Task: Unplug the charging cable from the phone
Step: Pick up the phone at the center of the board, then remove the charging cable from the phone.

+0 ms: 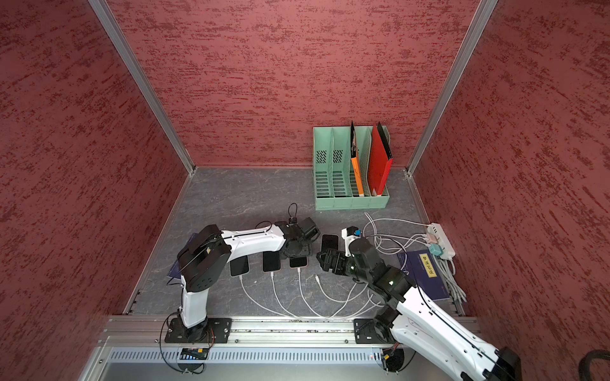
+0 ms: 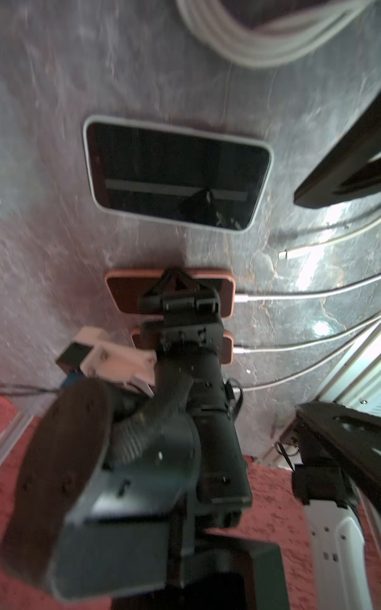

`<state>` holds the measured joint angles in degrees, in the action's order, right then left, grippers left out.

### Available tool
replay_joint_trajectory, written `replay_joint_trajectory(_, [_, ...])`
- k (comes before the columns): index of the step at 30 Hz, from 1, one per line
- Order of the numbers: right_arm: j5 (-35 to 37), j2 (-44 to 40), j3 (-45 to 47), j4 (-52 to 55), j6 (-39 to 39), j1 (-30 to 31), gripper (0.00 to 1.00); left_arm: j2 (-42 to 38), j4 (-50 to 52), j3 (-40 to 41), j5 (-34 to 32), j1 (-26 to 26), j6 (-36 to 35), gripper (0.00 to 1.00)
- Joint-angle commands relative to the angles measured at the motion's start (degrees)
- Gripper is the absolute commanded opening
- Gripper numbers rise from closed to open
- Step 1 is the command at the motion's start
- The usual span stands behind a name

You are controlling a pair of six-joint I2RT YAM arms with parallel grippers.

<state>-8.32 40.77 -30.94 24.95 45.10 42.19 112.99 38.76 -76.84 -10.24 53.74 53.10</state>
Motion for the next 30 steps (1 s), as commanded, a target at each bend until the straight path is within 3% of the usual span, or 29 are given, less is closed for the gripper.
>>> replay_joint_trajectory(1, [1.16, 2.3, 1.61, -6.97, 1.5, 3.26, 0.93, -4.09, -4.05, 0.1, -0.6, 1.14, -1.13, 0.1])
replay_joint_trajectory(4, [4.91, 7.14, 2.77, -12.17, 3.11, 8.03, 0.87, -5.98, -4.92, 0.43, -1.24, 1.39, -1.13, 0.0])
replay_joint_trajectory(9, [7.47, 12.56, 5.87, -23.0, 4.85, 13.13, 0.68, -8.87, -6.33, 2.04, -2.02, 1.79, -0.68, 0.0])
replay_joint_trajectory(11, [7.8, 12.54, 8.45, -27.4, 6.34, 13.43, 0.66, -10.09, -6.66, 2.93, -2.59, 1.81, -0.45, 0.0])
replay_joint_trajectory(17, [8.61, 12.9, 10.12, -27.98, 6.33, 13.49, 0.51, -13.75, -10.73, 5.75, -2.47, 1.89, -0.7, 0.0])
replay_joint_trajectory(30, [7.15, 18.03, 11.17, -31.31, 6.51, 13.43, 0.46, -19.05, -15.54, 8.81, -3.53, 2.45, -1.34, 0.0])
